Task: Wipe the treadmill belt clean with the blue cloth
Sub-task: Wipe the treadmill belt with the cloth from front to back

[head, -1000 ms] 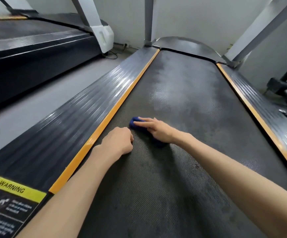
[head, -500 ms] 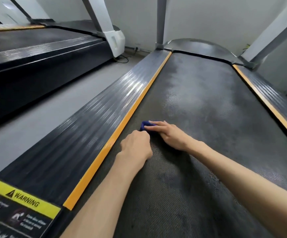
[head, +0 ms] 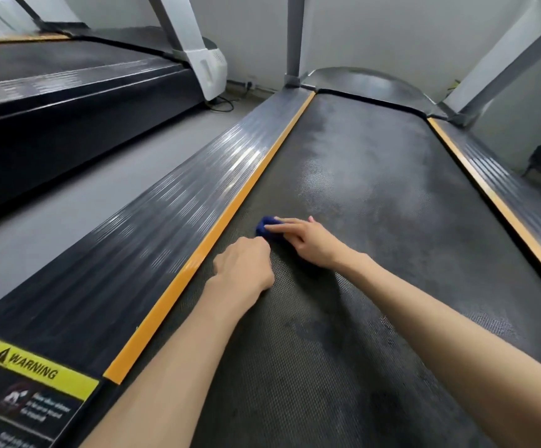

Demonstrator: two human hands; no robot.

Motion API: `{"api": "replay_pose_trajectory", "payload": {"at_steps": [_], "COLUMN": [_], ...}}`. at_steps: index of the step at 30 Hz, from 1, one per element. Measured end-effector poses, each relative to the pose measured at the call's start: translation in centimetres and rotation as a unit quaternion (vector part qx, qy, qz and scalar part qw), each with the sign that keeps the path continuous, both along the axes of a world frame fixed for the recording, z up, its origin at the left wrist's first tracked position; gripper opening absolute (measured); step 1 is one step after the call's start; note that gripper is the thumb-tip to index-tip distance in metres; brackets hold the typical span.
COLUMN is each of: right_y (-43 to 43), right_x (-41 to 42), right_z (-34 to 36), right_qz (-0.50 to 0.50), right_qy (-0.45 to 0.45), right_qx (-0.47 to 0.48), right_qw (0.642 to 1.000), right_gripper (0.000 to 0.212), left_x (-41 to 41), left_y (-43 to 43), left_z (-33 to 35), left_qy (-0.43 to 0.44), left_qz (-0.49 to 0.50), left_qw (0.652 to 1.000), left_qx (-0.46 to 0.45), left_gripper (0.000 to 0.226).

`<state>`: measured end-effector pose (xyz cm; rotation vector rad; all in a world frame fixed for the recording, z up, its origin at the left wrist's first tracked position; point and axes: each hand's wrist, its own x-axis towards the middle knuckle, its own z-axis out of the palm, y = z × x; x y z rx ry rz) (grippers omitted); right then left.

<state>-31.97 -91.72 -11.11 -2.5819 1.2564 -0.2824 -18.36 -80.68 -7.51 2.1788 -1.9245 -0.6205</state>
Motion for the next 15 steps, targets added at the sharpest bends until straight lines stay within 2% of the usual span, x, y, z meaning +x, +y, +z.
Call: {"api": "replay_pose_trajectory", "payload": {"at_steps": [3,4,5,10,12,15], "right_y": [-3.6,-4.1,-4.2,-1.8,-1.6,-1.0], "right_x": [-0.8,-0.7,-0.2,0.7,-0.8,-5.3], "right_z": [0.1,-0.1,-0.2,-0.7,-0.8,-0.6], "right_qz": [-0.207,-0.239,-0.238,-0.079,-0.105,-0.216], "right_qy": [0.038,0.043,0.039,-0.005,0.006,0.029], "right_qx": [-0.004,-0.010,-0.023,0.000,-0.014,-0.033], "right_qw": [0.978,0.970,0.970,0.997,0.994,0.975], "right_gripper": [0.051,0.050,0.048,0.060,0.063,0.064], "left_x": [-0.4,-0.5,-0.5,-1.3,-3.1,-6.7], "left_y": [0.5,0.7,0.8,0.7,0.9,1.1], "left_z": [-0.2,-0.2,-0.1,0.9,1.2,1.1], "left_qy": [-0.008,-0.018,-0.028,-0.060,-0.096,-0.094], "left_qz": [-0.013,-0.015,-0.015,-0.004,-0.019,-0.077], "left_qw": [1.000,1.000,0.999,0.998,0.995,0.993], "left_qx": [-0.009,-0.013,-0.015,-0.005,-0.002,-0.012], "left_gripper": [0.027,0.027,0.027,0.028,0.032,0.035]}}
